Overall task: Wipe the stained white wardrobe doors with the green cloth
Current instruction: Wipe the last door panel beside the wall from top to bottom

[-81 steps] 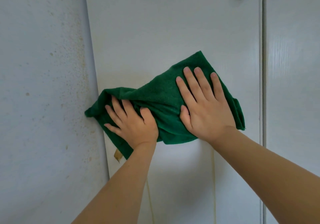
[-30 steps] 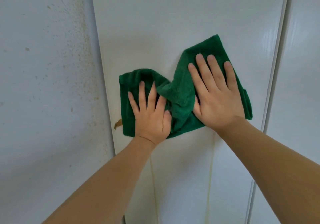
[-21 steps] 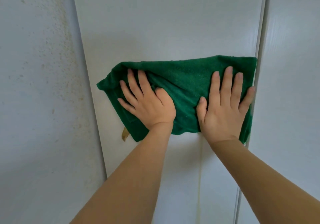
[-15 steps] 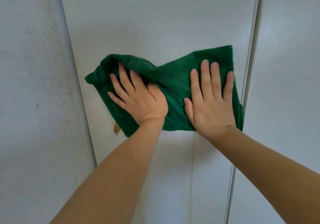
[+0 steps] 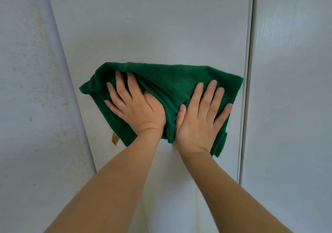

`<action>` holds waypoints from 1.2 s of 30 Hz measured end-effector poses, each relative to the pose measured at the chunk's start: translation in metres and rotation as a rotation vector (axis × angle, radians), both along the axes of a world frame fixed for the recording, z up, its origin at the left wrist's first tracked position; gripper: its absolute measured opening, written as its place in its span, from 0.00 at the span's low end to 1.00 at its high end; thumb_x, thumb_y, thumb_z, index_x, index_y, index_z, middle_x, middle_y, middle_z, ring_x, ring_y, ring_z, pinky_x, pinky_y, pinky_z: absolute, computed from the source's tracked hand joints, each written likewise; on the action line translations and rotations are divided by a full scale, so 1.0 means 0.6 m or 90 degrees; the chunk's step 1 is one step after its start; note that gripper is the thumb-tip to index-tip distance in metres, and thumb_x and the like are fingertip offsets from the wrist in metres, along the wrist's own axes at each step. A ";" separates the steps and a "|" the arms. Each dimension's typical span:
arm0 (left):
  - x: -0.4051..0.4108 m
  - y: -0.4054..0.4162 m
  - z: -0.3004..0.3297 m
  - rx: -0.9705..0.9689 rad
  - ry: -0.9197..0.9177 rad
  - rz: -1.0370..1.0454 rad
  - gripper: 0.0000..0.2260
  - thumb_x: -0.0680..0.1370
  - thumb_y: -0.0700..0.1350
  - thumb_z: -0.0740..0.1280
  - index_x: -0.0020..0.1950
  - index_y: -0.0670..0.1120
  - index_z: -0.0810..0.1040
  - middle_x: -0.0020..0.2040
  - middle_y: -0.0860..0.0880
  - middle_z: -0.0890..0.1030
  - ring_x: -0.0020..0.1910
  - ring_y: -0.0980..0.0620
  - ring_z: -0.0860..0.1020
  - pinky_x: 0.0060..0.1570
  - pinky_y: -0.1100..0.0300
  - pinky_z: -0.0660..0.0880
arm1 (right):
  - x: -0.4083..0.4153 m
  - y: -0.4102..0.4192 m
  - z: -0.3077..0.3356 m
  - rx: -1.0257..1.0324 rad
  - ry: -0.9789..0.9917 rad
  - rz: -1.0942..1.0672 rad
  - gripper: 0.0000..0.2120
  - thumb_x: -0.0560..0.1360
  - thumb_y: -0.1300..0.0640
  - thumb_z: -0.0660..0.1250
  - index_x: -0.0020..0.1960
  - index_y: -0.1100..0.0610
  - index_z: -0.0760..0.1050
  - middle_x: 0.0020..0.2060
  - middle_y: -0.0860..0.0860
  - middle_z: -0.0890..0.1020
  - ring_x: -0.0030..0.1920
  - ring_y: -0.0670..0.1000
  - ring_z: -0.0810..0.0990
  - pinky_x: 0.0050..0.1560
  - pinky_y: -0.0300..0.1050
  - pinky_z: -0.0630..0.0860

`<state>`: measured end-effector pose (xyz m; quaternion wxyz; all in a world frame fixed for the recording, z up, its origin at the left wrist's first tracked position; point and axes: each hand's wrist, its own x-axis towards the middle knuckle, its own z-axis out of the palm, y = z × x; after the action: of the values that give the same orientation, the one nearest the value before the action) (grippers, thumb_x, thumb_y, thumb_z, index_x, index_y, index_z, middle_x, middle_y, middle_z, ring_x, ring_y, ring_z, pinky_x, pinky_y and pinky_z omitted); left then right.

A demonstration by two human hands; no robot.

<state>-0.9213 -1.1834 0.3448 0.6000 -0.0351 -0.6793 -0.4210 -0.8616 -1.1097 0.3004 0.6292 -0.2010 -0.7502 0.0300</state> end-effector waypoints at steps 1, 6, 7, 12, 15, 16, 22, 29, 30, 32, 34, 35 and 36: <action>-0.002 -0.002 -0.004 -0.019 0.006 0.003 0.24 0.79 0.48 0.54 0.74 0.46 0.72 0.77 0.45 0.68 0.78 0.37 0.62 0.75 0.32 0.53 | 0.002 0.009 -0.001 0.037 -0.030 0.003 0.28 0.84 0.48 0.48 0.80 0.61 0.50 0.78 0.62 0.55 0.78 0.62 0.51 0.76 0.66 0.44; -0.019 -0.029 -0.049 -0.141 0.048 0.007 0.27 0.78 0.48 0.56 0.77 0.43 0.68 0.78 0.43 0.66 0.79 0.37 0.59 0.76 0.34 0.50 | 0.035 0.078 0.034 0.412 -0.201 0.012 0.30 0.83 0.47 0.50 0.80 0.61 0.53 0.79 0.62 0.54 0.79 0.61 0.51 0.76 0.65 0.42; -0.019 -0.030 -0.050 -0.142 0.052 0.007 0.27 0.78 0.48 0.56 0.77 0.43 0.68 0.78 0.43 0.66 0.79 0.38 0.59 0.76 0.34 0.50 | 0.038 0.085 0.043 0.436 -0.198 0.006 0.29 0.83 0.47 0.51 0.80 0.61 0.54 0.79 0.60 0.54 0.79 0.61 0.52 0.77 0.65 0.44; -0.020 -0.029 -0.047 -0.130 0.059 0.002 0.25 0.78 0.48 0.58 0.75 0.46 0.67 0.77 0.44 0.67 0.78 0.38 0.61 0.76 0.34 0.51 | 0.027 0.057 0.021 0.279 -0.089 -0.021 0.28 0.83 0.48 0.51 0.80 0.56 0.56 0.79 0.57 0.57 0.79 0.58 0.54 0.77 0.62 0.47; -0.020 -0.029 -0.046 -0.089 0.028 -0.014 0.24 0.77 0.48 0.57 0.72 0.45 0.71 0.77 0.43 0.68 0.78 0.38 0.61 0.76 0.32 0.51 | 0.019 0.048 0.019 0.201 -0.058 -0.030 0.29 0.82 0.47 0.51 0.80 0.55 0.54 0.79 0.57 0.58 0.78 0.60 0.53 0.76 0.64 0.46; -0.017 -0.030 -0.046 -0.063 0.011 -0.016 0.24 0.76 0.48 0.57 0.72 0.45 0.71 0.77 0.44 0.67 0.78 0.38 0.61 0.75 0.31 0.52 | 0.019 0.047 0.021 0.192 -0.055 -0.021 0.29 0.82 0.47 0.52 0.80 0.55 0.54 0.78 0.57 0.58 0.78 0.60 0.53 0.76 0.65 0.46; -0.017 -0.030 -0.048 -0.065 -0.006 -0.012 0.24 0.76 0.46 0.56 0.72 0.46 0.68 0.77 0.41 0.67 0.77 0.34 0.61 0.72 0.26 0.54 | 0.017 0.044 0.022 0.180 -0.055 -0.019 0.30 0.81 0.47 0.52 0.80 0.57 0.53 0.78 0.60 0.57 0.78 0.62 0.50 0.76 0.66 0.45; -0.023 -0.051 -0.068 -0.303 0.089 0.011 0.21 0.75 0.46 0.58 0.69 0.47 0.68 0.77 0.43 0.66 0.77 0.35 0.60 0.73 0.27 0.51 | 0.030 0.059 0.026 0.274 -0.124 -0.027 0.33 0.79 0.49 0.54 0.80 0.63 0.52 0.78 0.64 0.54 0.78 0.65 0.49 0.76 0.67 0.44; -0.022 -0.052 -0.067 -0.293 0.087 0.008 0.21 0.74 0.46 0.58 0.68 0.48 0.68 0.77 0.43 0.67 0.77 0.35 0.60 0.74 0.28 0.51 | 0.036 0.066 0.032 0.303 -0.138 -0.022 0.33 0.80 0.49 0.54 0.79 0.63 0.52 0.78 0.64 0.54 0.78 0.66 0.50 0.76 0.67 0.45; -0.020 -0.050 -0.065 -0.271 0.085 -0.003 0.21 0.74 0.47 0.58 0.67 0.48 0.68 0.76 0.42 0.68 0.77 0.36 0.61 0.74 0.29 0.52 | 0.048 0.085 0.047 0.363 -0.149 -0.013 0.32 0.81 0.47 0.53 0.79 0.63 0.55 0.78 0.64 0.55 0.78 0.65 0.52 0.76 0.67 0.48; -0.018 -0.048 -0.066 -0.236 0.070 -0.022 0.22 0.73 0.47 0.57 0.67 0.48 0.68 0.76 0.43 0.69 0.77 0.37 0.61 0.75 0.30 0.51 | 0.054 0.097 0.060 0.396 -0.153 -0.016 0.32 0.81 0.45 0.53 0.79 0.63 0.56 0.78 0.63 0.55 0.78 0.65 0.53 0.76 0.66 0.49; -0.017 -0.047 -0.066 -0.206 0.054 -0.025 0.22 0.73 0.48 0.57 0.68 0.47 0.68 0.76 0.42 0.69 0.77 0.37 0.61 0.75 0.30 0.50 | 0.053 0.097 0.065 0.396 -0.150 -0.022 0.32 0.81 0.45 0.53 0.79 0.63 0.56 0.78 0.63 0.56 0.78 0.65 0.53 0.76 0.65 0.49; -0.017 -0.048 -0.066 -0.173 0.032 -0.025 0.23 0.73 0.48 0.57 0.68 0.47 0.69 0.76 0.42 0.68 0.77 0.37 0.61 0.75 0.30 0.50 | 0.049 0.090 0.067 0.386 -0.147 -0.028 0.33 0.81 0.45 0.54 0.79 0.63 0.56 0.78 0.63 0.56 0.78 0.65 0.53 0.76 0.65 0.48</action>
<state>-0.9314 -1.2122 0.3051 0.5981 -0.1399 -0.7139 -0.3362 -0.8320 -1.0555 0.3408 0.5717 -0.0226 -0.7869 -0.2312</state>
